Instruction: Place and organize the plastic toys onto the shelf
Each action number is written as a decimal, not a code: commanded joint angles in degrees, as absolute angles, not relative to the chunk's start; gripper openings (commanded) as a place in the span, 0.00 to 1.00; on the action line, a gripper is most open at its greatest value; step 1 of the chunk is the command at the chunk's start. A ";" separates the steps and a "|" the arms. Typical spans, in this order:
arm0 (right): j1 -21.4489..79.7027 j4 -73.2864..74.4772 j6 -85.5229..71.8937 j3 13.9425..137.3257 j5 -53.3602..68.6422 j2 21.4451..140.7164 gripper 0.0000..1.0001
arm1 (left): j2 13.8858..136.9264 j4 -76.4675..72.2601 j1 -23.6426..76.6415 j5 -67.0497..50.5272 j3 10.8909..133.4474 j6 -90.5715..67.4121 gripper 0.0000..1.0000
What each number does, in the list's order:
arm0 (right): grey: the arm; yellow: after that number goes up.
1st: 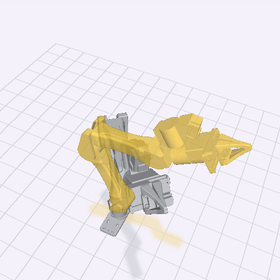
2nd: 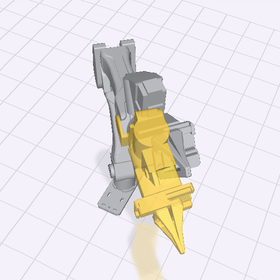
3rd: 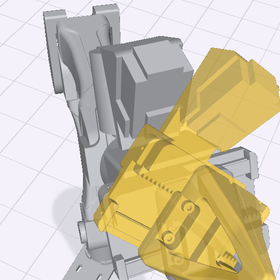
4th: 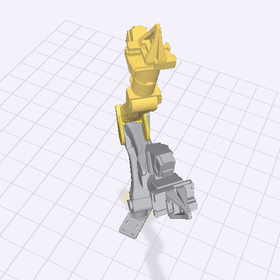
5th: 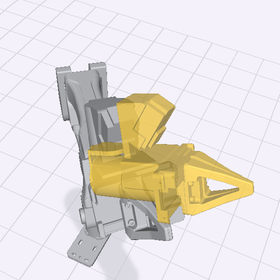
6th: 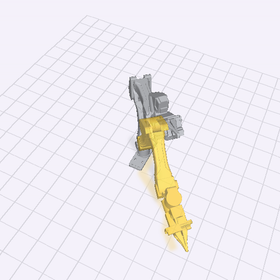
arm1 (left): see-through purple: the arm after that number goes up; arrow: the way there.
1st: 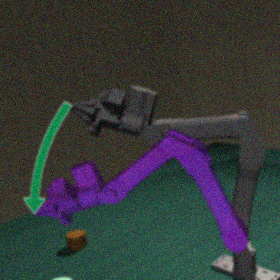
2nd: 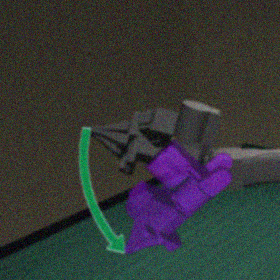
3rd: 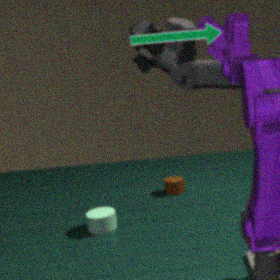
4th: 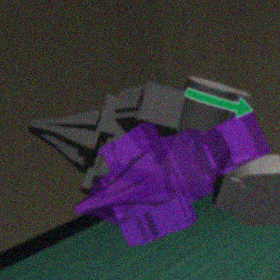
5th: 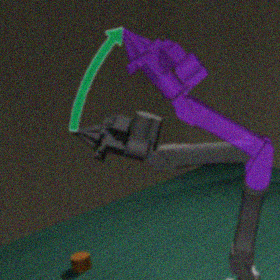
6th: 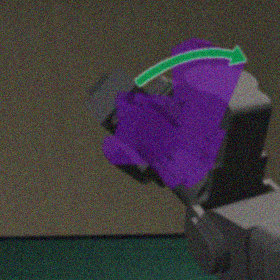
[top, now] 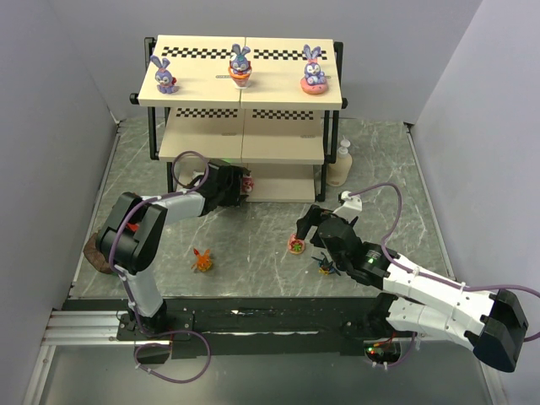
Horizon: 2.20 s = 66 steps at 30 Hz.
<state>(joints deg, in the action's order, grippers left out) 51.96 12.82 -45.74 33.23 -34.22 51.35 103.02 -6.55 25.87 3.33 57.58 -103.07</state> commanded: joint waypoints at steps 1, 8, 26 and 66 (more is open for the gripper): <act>51.59 10.99 -45.79 32.96 -34.72 51.42 0.94 | 102.92 -9.23 26.02 2.55 58.54 -103.01 0.87; 51.50 10.99 -45.79 33.13 -34.72 51.59 0.94 | 102.39 -10.10 26.10 1.67 57.48 -102.39 0.88; 51.59 11.95 -46.14 33.57 -33.75 50.80 0.94 | 95.19 -11.60 28.04 1.58 50.01 -99.76 0.88; 51.86 22.59 -42.80 41.31 -23.03 64.16 0.86 | 65.15 6.99 29.79 3.59 36.12 -86.95 0.88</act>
